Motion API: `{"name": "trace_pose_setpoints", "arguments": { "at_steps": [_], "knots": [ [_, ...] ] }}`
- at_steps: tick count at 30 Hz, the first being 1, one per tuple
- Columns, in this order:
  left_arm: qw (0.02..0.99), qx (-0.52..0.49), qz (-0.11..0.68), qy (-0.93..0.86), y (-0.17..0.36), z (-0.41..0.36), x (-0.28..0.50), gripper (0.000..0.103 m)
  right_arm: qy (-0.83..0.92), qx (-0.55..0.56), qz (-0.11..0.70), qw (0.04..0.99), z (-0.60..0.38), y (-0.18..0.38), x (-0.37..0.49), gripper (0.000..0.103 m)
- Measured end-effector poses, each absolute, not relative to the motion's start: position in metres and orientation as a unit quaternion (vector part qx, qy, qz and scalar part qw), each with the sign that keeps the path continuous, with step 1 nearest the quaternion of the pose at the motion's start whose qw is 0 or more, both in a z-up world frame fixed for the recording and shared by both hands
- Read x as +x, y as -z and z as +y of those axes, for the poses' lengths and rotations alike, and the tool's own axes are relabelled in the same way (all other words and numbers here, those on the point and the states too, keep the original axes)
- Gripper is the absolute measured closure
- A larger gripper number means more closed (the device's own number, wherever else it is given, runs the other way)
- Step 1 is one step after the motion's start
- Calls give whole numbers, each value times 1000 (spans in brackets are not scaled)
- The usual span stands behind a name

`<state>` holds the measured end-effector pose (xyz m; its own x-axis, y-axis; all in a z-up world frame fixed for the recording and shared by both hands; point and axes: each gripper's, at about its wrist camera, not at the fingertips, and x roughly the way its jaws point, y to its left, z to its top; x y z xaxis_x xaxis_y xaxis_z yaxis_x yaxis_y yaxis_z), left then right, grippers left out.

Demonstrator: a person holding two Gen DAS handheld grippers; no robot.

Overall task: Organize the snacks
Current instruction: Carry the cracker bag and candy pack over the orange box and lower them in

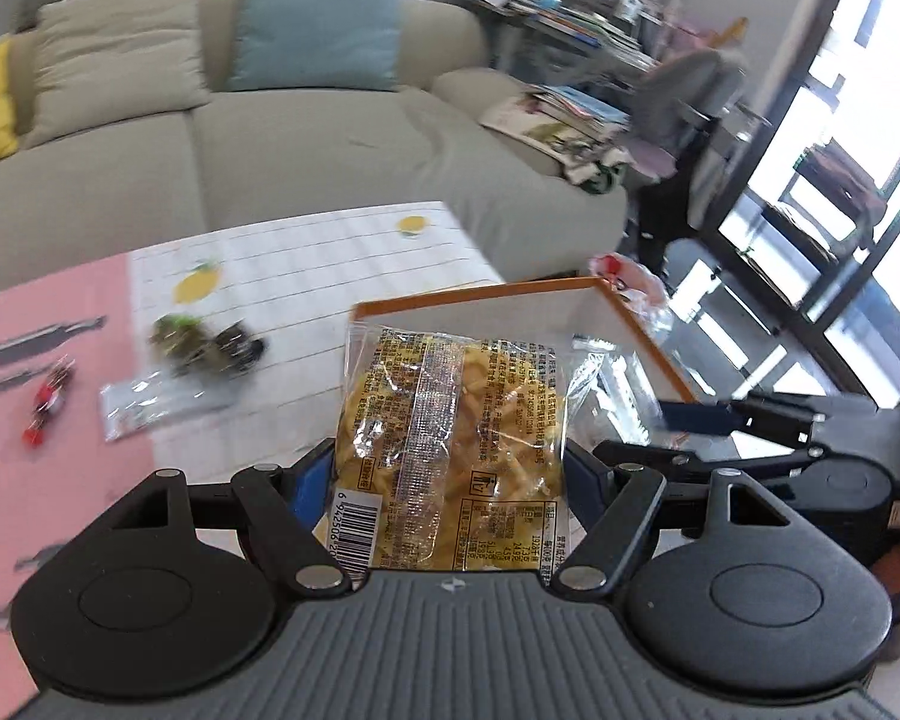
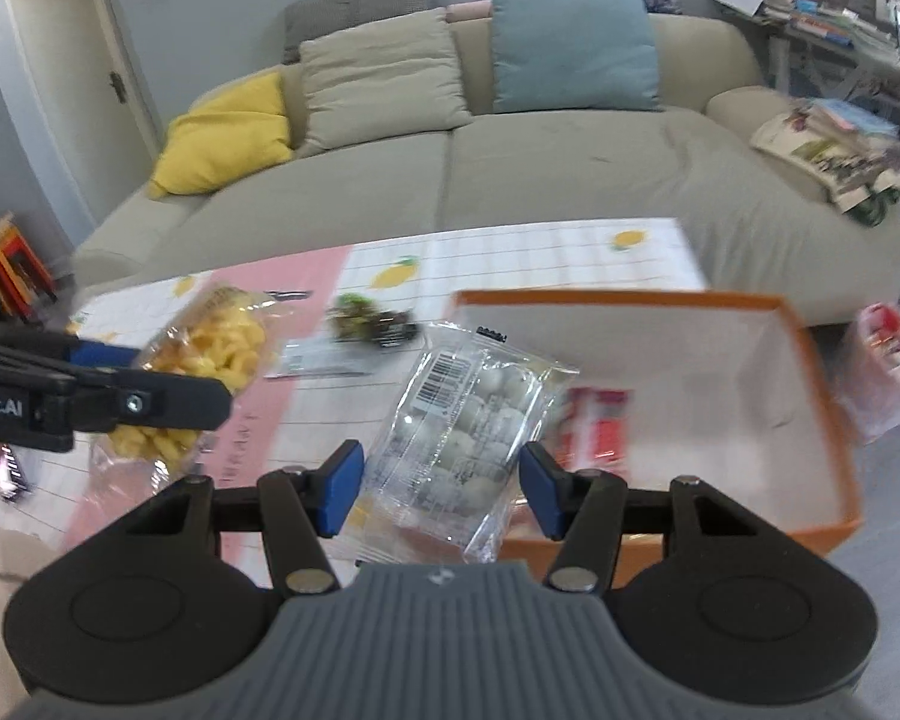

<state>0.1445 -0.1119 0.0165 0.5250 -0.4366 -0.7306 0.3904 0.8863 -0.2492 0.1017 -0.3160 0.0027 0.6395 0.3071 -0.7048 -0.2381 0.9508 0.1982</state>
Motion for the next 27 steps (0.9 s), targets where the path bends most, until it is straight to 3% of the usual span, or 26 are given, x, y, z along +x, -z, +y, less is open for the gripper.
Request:
{"name": "trace_pose_setpoints", "arguments": {
  "at_steps": [9, 27],
  "knots": [
    [835, -15, 481, 266, 16, -190, 205, 16, -121, -10, 442, 889, -381, 6, 150, 47],
    [780, 0, 580, 236, 121, -268, 275, 16, -132, -114, 564, 807, -413, 111, 234, 47]
  ]
}}
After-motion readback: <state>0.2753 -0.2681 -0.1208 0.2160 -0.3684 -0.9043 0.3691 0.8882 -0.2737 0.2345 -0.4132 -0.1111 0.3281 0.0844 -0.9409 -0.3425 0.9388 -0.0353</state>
